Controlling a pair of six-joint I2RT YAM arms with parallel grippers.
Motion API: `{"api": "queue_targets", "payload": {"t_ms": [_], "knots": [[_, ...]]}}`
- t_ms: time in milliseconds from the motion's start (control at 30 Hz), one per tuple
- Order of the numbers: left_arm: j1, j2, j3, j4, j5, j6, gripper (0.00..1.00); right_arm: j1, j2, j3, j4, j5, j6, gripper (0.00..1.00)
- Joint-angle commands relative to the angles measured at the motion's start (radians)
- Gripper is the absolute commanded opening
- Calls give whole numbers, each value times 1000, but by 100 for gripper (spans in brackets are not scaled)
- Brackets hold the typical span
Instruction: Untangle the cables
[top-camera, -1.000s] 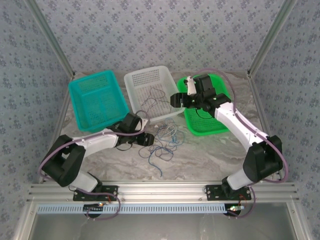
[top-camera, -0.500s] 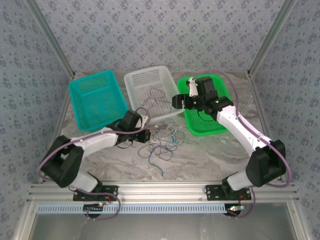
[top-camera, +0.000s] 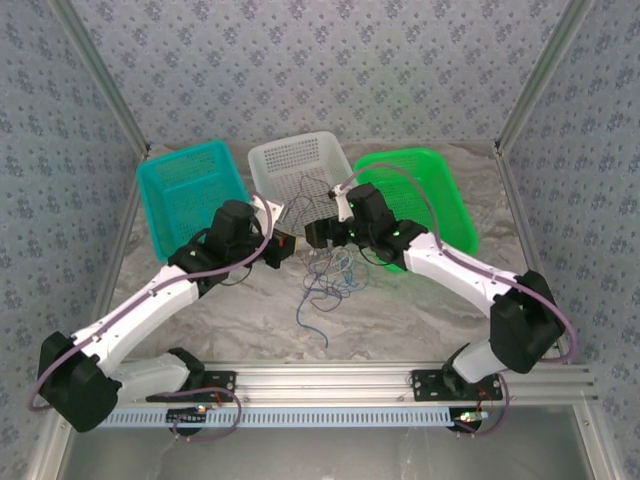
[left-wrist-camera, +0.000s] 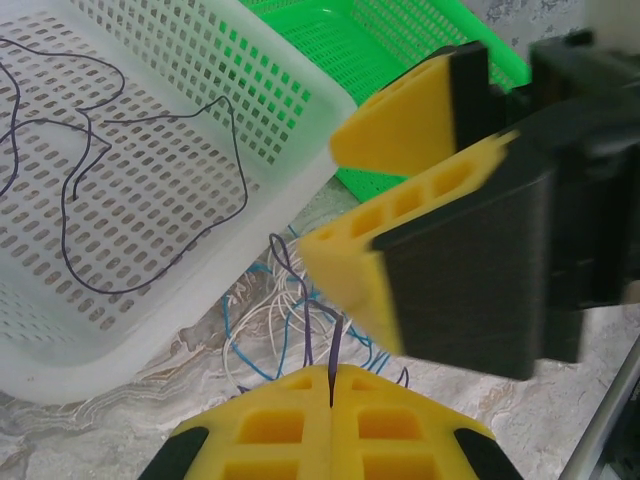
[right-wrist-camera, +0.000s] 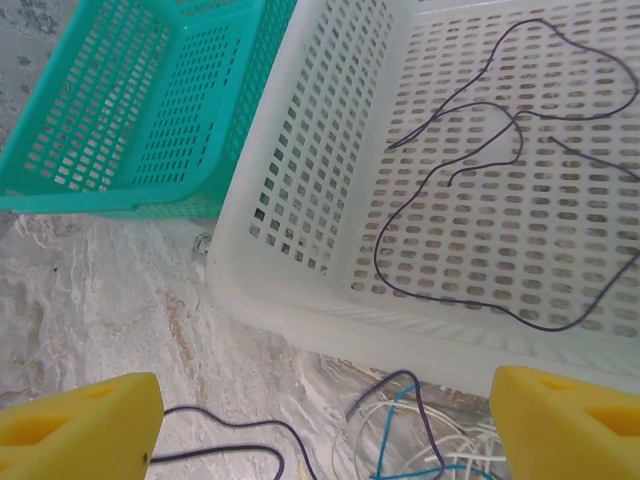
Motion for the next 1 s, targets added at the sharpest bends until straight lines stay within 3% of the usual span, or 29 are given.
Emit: {"api": "queue_targets", "payload": {"t_ms": [0, 200, 533, 767, 967], "knots": [[-9, -49, 26, -19, -10, 2, 3, 26, 16, -34, 92, 53, 20, 87], [-10, -59, 34, 19, -37, -46, 4, 46, -13, -130, 225, 58, 56, 87], [-6, 10, 105, -62, -123, -53, 4, 67, -91, -195, 226, 113, 52, 87], [-13, 4, 112, 34, -8, -87, 4, 75, -56, -181, 282, 105, 50, 88], [-26, -16, 119, 86, 46, -140, 4, 82, 29, -156, 370, 170, 91, 87]]}}
